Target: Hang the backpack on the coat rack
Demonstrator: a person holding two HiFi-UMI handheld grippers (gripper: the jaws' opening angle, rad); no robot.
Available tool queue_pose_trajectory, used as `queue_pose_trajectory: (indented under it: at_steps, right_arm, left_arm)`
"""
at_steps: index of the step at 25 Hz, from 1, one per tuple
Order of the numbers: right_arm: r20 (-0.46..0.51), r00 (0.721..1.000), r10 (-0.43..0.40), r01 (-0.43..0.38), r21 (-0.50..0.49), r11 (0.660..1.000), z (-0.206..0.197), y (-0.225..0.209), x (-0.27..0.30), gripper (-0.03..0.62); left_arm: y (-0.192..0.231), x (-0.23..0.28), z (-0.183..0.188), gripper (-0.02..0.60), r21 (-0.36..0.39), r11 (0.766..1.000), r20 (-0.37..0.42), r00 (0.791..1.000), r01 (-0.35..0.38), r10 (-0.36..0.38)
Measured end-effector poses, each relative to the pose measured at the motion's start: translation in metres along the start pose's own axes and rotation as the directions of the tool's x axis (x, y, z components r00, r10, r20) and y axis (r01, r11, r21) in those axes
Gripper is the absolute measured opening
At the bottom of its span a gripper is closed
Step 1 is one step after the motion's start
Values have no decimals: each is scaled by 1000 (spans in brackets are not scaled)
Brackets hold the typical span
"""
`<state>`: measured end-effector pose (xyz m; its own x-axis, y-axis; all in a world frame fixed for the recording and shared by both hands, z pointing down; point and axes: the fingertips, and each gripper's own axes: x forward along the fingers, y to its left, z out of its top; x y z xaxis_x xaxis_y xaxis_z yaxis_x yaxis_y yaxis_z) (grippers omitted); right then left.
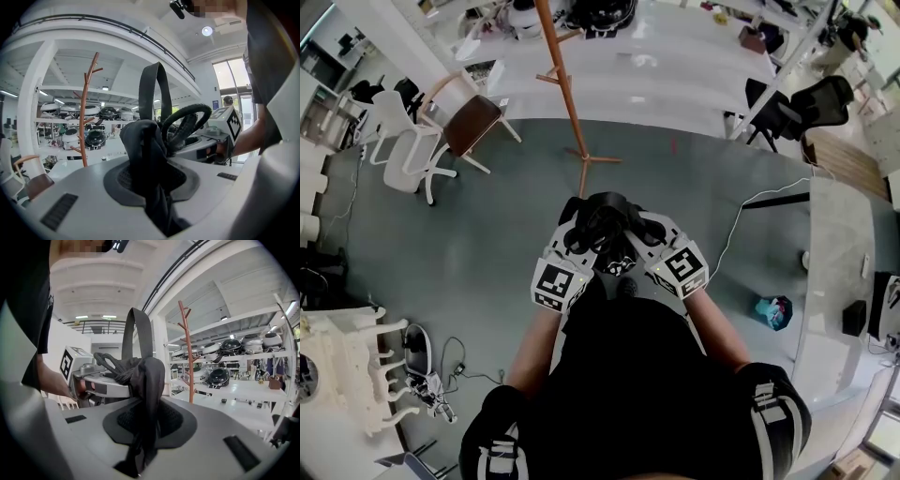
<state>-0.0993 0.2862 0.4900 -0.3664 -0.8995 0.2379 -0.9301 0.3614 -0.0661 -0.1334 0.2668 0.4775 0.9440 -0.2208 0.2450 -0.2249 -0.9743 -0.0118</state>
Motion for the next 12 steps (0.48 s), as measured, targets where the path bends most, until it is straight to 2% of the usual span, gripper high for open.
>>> queue_pose_trajectory:
  at_steps: [12]
  right_arm:
    - [-5, 998, -67, 68, 36, 997, 16, -41, 49, 75]
  left_arm:
    - [57, 33, 6, 86, -10, 997, -8, 997, 75, -75]
